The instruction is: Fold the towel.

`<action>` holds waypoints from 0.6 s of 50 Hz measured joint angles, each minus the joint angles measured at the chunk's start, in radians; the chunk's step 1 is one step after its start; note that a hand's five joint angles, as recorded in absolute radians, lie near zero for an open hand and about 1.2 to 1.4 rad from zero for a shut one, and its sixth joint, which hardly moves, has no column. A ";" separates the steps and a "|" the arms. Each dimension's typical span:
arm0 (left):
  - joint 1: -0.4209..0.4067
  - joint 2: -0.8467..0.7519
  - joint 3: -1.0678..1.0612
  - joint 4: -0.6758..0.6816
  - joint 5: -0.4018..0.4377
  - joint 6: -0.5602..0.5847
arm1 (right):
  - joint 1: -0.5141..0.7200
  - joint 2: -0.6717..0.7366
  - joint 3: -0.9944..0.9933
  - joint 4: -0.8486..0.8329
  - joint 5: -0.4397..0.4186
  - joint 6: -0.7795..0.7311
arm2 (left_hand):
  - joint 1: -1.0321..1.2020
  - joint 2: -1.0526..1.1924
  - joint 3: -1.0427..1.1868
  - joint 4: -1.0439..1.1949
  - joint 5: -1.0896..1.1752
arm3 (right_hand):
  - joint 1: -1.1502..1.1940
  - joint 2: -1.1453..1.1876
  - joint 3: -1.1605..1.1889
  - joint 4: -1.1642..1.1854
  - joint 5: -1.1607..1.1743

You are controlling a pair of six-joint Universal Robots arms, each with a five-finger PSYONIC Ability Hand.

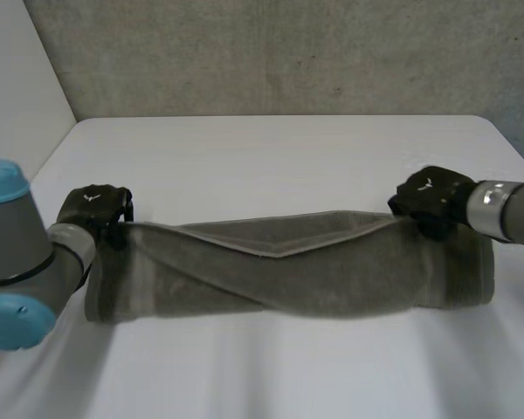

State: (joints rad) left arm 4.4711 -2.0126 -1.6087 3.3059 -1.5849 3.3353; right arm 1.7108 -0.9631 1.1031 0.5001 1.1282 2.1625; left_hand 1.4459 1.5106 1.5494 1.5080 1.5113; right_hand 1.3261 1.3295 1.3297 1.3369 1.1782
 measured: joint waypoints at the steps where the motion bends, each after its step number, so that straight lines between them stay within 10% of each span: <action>1: -0.001 -0.030 0.031 -0.001 -0.006 0.000 | 0.011 0.035 -0.037 -0.022 0.011 0.005 | 0.000 0.000 0.000 0.000 0.000 | 0.000 0.000 0.000 0.000 0.000; 9: -0.009 -0.201 0.221 -0.012 -0.050 0.001 | 0.063 0.199 -0.184 -0.197 0.087 0.014 | -0.008 -0.002 -0.002 -0.002 -0.003 | -0.428 -0.441 -0.416 -0.422 -0.446; 14: -0.013 -0.250 0.275 -0.015 -0.055 -0.001 | 0.082 0.247 -0.197 -0.276 0.124 0.015 | -0.792 -0.754 -0.763 -0.793 -0.767 | -1.031 -1.051 -1.044 -1.043 -1.096; 19: -0.020 -0.254 0.298 -0.013 -0.059 -0.006 | 0.094 0.268 -0.193 -0.327 0.196 0.028 | -1.168 -1.235 -1.281 -1.232 -1.267 | -1.090 -1.083 -1.089 -1.086 -1.122; 30: -0.024 -0.119 0.248 -0.014 -0.061 -0.016 | 0.084 0.127 -0.030 -0.361 0.297 0.194 | -1.172 -1.241 -1.290 -1.233 -1.278 | -1.091 -1.083 -1.089 -1.086 -1.122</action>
State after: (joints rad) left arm 4.4470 -2.1318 -1.3608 3.2921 -1.6456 3.3192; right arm 1.7948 -0.8365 1.0727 0.1387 1.4256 2.3566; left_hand 0.2743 0.2695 0.2593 0.2753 0.2330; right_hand 0.2348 0.2469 0.2406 0.2510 0.0567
